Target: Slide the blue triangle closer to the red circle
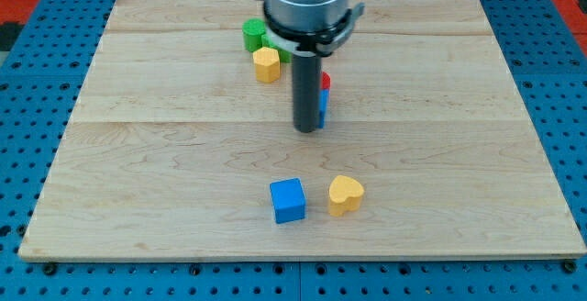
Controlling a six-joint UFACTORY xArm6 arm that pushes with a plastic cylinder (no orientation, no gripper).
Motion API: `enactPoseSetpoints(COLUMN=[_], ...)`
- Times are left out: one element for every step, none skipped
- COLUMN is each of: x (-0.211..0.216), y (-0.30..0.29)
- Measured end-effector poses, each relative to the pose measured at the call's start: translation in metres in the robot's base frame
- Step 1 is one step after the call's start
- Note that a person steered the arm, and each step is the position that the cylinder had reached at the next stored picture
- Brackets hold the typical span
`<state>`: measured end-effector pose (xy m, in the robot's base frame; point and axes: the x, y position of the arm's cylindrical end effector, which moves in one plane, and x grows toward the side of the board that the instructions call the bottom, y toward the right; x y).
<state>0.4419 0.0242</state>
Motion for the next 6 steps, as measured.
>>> enactPoseSetpoints(x=[-0.064,-0.058,-0.060,-0.063,-0.030,-0.061], y=[0.008,0.011,0.067,0.093,0.132,0.194])
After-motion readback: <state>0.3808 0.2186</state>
